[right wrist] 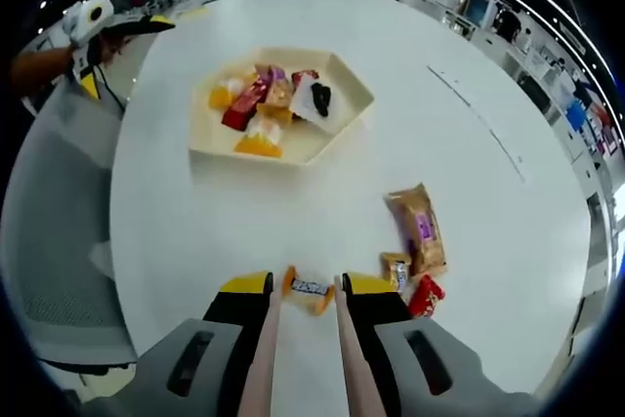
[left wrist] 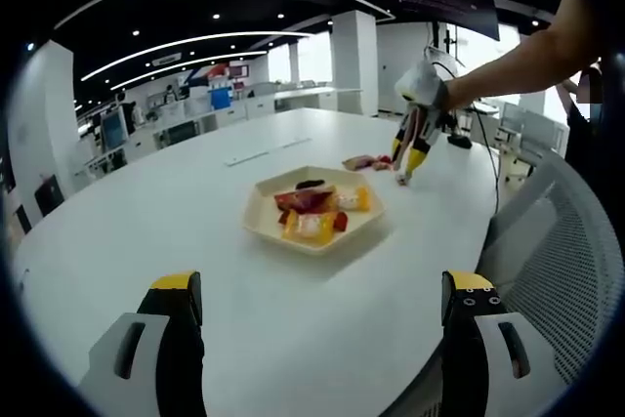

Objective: Place the target food into the container with the food tongs after gripping and lifting it, then release it inside without dropping or visibly crushing the food.

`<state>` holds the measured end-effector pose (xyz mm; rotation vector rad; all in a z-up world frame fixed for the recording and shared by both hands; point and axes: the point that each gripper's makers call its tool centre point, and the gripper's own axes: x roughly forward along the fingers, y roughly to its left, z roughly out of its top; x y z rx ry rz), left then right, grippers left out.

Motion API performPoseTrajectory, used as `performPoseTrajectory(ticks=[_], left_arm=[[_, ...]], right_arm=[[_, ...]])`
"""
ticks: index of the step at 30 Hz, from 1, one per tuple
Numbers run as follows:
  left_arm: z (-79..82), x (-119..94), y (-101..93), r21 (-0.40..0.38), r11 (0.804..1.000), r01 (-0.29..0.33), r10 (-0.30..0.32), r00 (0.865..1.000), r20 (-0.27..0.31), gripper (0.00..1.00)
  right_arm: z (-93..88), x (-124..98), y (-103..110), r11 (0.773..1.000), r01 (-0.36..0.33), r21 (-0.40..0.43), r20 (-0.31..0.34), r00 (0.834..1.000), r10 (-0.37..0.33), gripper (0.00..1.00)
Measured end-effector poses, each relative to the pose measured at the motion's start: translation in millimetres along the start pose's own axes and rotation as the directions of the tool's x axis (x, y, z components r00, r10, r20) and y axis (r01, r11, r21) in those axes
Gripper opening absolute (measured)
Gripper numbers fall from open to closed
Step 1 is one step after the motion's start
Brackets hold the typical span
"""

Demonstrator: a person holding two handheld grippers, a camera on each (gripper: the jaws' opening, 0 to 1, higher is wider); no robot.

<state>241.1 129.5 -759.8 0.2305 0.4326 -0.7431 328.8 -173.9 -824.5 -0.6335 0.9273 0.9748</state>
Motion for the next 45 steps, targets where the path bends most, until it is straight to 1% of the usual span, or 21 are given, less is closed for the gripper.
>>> performPoseTrajectory(ticks=[7,12,16,19,28,32,35,38,42,45], left_arm=[[0.0,0,-0.2,0.0,1.0,0.0,0.0,1.0,-0.001,0.99],[-0.2,0,0.0,-0.001,1.0,0.0,0.0,1.0,-0.001,0.99],[-0.2,0,-0.7,-0.001,1.0,0.003,-0.003,1.0,-0.002,0.99],[-1.2,1,-2.5,0.005,1.0,0.01,-0.01,1.0,-0.008,0.99],[-5.1,3,-4.1,0.013,1.0,0.016,-0.016,0.999,-0.029,0.99],[-4.9,3,-4.9,0.01,1.0,0.019,-0.019,0.999,-0.027,0.99],[-1.7,3,-5.8,0.001,1.0,0.025,-0.025,1.0,-0.01,0.99],[-3.4,3,-6.0,-0.005,1.0,0.03,-0.03,0.999,-0.017,0.99],[-1.6,3,-8.1,0.005,0.999,0.035,-0.035,0.999,-0.011,0.99],[1.5,2,-7.5,0.01,0.999,0.031,-0.031,1.0,0.006,0.99]], right_arm=[[-4.4,4,-2,1.0,-0.001,0.014,-0.002,1.0,0.001,0.27],[-9.0,8,4,1.0,-0.02,0.008,-0.013,1.0,0.02,0.25],[-8.4,7,4,1.0,-0.008,0.006,-0.008,1.0,0.008,0.23],[-8.4,8,3,1.0,-0.004,0.01,-0.015,1.0,0.004,0.21],[-8.1,9,3,1.0,-0.022,0.016,-0.033,0.999,0.022,0.19],[-8.0,9,4,1.0,-0.018,0.017,-0.034,0.999,0.019,0.2],[-8.3,9,4,0.999,-0.023,0.03,-0.035,0.999,0.024,0.2],[-6.1,11,5,1.0,-0.016,-0.011,-0.076,0.997,0.015,0.21],[-6.2,11,5,1.0,-0.013,-0.008,-0.096,0.995,0.012,0.2],[-7.5,11,2,1.0,-0.015,0.022,-0.089,0.996,0.017,0.21]])
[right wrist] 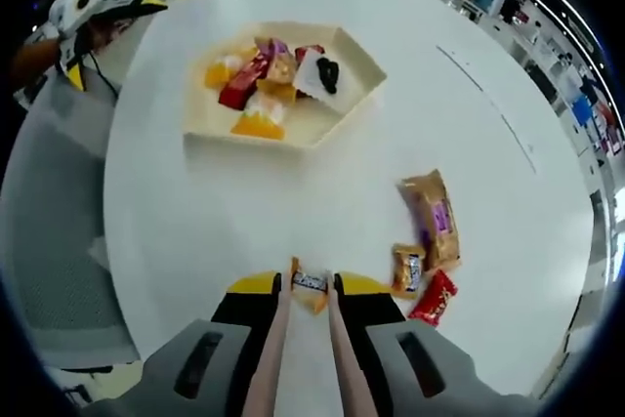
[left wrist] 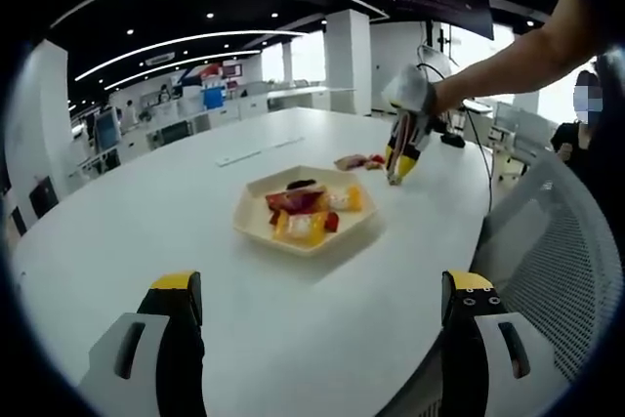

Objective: Place the target food into the container with the food tongs after gripping and lifting it, then release it inside without dropping or visibly crushing the food.

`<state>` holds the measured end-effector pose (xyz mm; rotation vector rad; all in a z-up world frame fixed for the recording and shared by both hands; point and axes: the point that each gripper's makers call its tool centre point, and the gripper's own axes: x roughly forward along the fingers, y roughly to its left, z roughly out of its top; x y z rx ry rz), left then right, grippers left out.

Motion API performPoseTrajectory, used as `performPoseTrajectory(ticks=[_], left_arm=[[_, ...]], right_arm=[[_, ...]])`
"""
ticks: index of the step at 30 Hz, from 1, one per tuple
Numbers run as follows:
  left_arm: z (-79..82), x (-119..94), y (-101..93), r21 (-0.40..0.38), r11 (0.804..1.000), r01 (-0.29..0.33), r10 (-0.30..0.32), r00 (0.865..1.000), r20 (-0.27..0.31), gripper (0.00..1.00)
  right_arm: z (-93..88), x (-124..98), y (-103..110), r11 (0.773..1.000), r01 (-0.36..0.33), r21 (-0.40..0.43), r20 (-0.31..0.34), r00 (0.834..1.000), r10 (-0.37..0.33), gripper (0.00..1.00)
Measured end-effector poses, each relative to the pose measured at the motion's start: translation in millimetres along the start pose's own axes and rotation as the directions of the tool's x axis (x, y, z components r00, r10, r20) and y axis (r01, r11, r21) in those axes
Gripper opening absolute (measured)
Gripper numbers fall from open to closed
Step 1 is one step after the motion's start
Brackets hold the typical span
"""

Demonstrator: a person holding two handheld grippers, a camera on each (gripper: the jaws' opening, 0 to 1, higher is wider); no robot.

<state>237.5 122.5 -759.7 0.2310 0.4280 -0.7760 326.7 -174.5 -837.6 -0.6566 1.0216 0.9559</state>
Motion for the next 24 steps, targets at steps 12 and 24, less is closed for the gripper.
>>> performPoseTrajectory(ticks=[12,24], left_arm=[[-0.1,1,2.9,0.043,0.999,-0.03,0.031,0.999,-0.013,0.99],[2.6,-2,5.4,0.035,0.999,-0.035,0.035,0.999,0.002,0.99]], right_arm=[[-0.3,0,1,1.0,0.011,0.011,0.02,1.0,-0.011,0.21],[22.2,-18,-9,0.999,-0.013,0.052,0.026,1.0,0.012,0.21]])
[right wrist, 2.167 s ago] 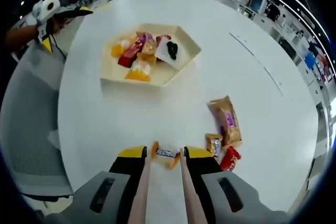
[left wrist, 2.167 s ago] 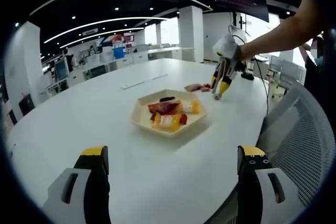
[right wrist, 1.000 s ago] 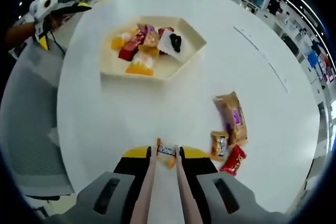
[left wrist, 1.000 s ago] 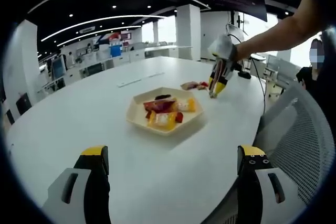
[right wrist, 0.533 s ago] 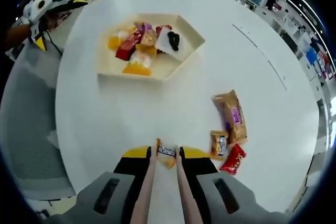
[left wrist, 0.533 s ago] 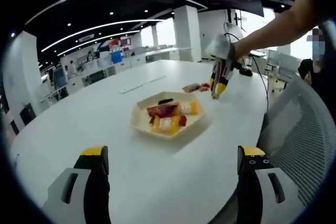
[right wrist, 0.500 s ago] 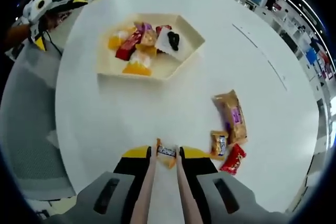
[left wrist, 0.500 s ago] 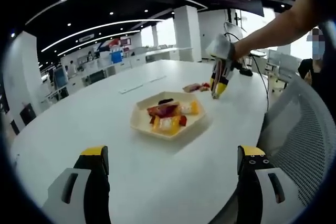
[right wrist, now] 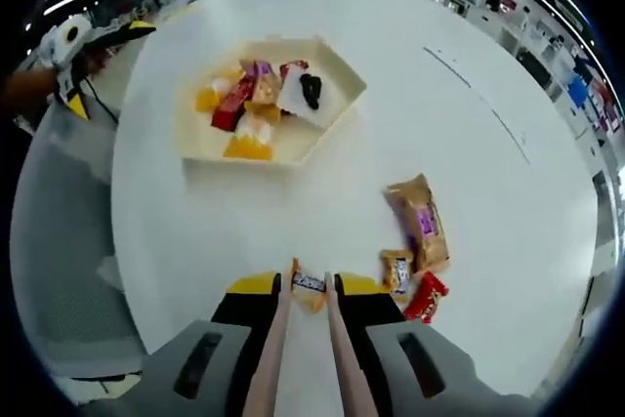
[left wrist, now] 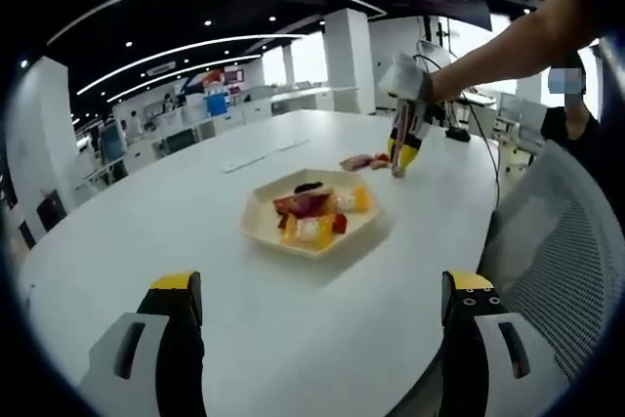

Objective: Place the target food into the container with the food tongs after gripping and lifting it, then release it inside without dropping or visibly crushing the food.

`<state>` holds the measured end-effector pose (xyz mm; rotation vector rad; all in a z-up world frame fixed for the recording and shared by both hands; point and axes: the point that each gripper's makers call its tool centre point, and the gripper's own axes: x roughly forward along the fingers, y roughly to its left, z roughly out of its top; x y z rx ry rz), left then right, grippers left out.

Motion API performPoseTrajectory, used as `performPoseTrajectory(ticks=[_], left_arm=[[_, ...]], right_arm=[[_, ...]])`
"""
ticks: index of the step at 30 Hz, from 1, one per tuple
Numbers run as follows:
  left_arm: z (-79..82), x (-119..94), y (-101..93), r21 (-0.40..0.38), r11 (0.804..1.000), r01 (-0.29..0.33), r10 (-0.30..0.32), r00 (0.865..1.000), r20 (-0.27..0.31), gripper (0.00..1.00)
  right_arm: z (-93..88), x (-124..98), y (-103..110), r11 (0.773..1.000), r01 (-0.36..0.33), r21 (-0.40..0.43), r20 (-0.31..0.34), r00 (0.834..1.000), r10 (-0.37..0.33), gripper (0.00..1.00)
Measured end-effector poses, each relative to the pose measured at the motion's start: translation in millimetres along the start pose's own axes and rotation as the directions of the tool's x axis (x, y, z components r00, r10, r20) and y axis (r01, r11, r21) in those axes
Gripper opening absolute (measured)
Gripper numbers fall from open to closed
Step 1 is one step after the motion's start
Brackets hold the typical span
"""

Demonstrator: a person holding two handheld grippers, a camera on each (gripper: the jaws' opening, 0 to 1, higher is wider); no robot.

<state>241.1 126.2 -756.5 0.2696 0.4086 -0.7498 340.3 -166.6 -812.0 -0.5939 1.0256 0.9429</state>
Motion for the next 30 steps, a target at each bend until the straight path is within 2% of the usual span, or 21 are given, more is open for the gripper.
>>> performPoseTrajectory(ticks=[9,15,20,30], left_arm=[[3.7,0,-1.5,0.008,1.0,0.002,-0.002,1.0,0.016,0.99],[4.3,0,-2.3,0.011,1.0,0.005,-0.006,1.0,0.017,0.99],[3.3,0,-2.4,0.016,1.0,0.004,-0.005,1.0,0.013,0.99],[2.9,0,-2.3,0.021,1.0,0.002,-0.002,1.0,0.009,0.99]], right_arm=[[37.1,-30,-17,0.999,0.034,0.007,0.023,0.999,-0.034,0.21],[49.7,-43,-27,0.998,0.066,-0.015,0.021,0.998,-0.066,0.21],[55.5,-49,-26,0.998,0.06,-0.029,0.008,0.998,-0.06,0.21],[72.0,-53,-25,0.998,0.07,-0.009,0.024,0.997,-0.07,0.21]])
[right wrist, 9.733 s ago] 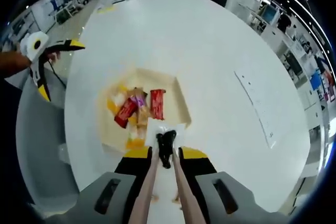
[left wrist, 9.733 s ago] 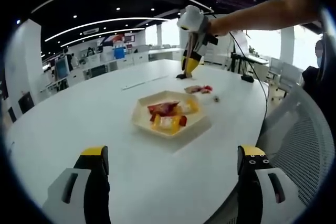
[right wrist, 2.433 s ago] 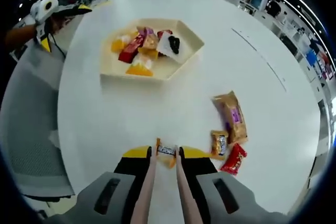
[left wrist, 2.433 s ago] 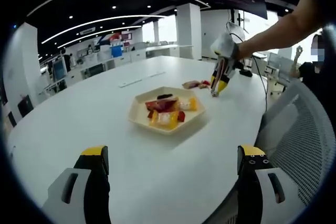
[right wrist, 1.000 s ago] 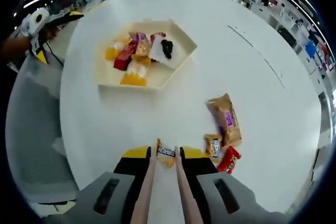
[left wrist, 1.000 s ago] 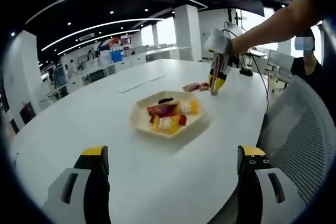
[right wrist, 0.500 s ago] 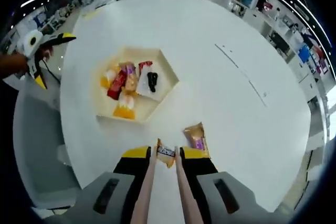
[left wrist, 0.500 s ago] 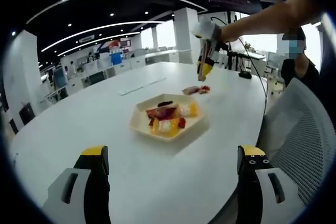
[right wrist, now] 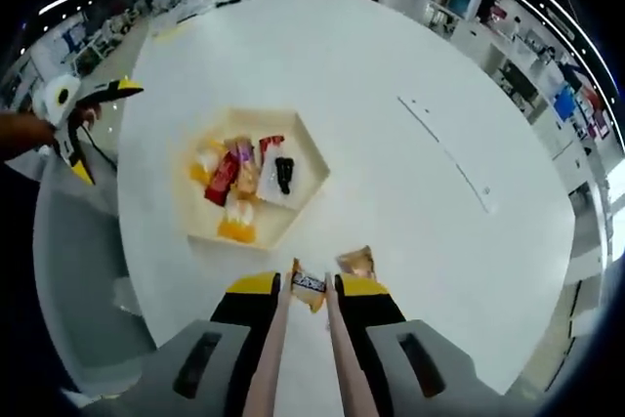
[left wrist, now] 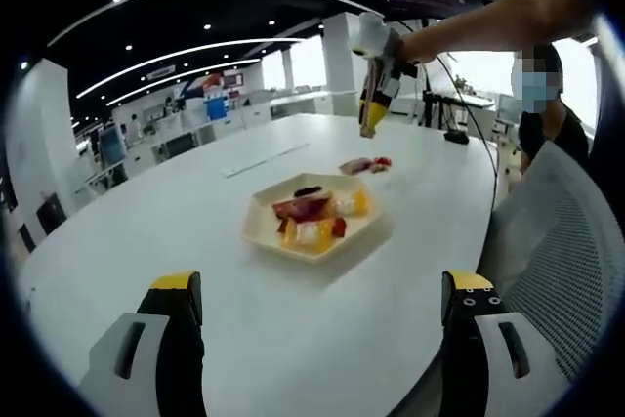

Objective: Place the target food into the container with the food tongs after gripping and lifting it, then release it inside without dropping or visibly crushing the food.

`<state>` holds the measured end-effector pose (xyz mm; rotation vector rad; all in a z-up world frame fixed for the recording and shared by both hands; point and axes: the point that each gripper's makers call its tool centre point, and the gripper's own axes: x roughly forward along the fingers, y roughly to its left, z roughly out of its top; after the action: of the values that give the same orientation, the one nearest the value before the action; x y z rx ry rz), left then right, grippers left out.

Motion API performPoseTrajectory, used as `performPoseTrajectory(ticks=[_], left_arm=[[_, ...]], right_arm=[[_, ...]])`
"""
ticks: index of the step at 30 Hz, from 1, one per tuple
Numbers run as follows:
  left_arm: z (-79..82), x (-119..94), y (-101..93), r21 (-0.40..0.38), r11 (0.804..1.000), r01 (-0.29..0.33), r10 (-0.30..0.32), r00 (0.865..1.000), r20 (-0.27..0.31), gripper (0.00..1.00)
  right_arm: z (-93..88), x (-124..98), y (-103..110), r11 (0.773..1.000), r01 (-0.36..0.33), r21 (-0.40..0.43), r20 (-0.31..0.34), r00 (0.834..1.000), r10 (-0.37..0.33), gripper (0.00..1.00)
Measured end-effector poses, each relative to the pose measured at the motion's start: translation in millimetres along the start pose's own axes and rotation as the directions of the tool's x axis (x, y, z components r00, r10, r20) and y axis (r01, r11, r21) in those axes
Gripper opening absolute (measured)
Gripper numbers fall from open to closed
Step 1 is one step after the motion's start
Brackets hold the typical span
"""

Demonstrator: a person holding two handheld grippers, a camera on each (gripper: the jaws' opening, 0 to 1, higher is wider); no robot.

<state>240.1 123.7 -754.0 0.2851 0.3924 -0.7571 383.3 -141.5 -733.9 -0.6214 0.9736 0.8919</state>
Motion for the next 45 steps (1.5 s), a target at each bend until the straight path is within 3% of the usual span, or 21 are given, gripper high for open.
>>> performPoseTrajectory(ticks=[16,32,45], left_arm=[[2.4,-2,3.0,-0.013,1.0,-0.01,0.01,1.0,0.014,0.99],[5.0,-3,4.1,-0.009,1.0,-0.017,0.017,1.0,0.026,0.99],[6.4,-3,5.9,-0.011,1.0,-0.025,0.025,0.999,0.034,0.99]], right_arm=[[24.0,8,10,1.0,0.0,-0.024,-0.007,1.0,0.0,0.21],[62.6,26,44,0.997,-0.05,-0.061,-0.009,0.999,0.05,0.21],[82.7,33,58,0.993,-0.065,-0.097,-0.003,0.998,0.065,0.21]])
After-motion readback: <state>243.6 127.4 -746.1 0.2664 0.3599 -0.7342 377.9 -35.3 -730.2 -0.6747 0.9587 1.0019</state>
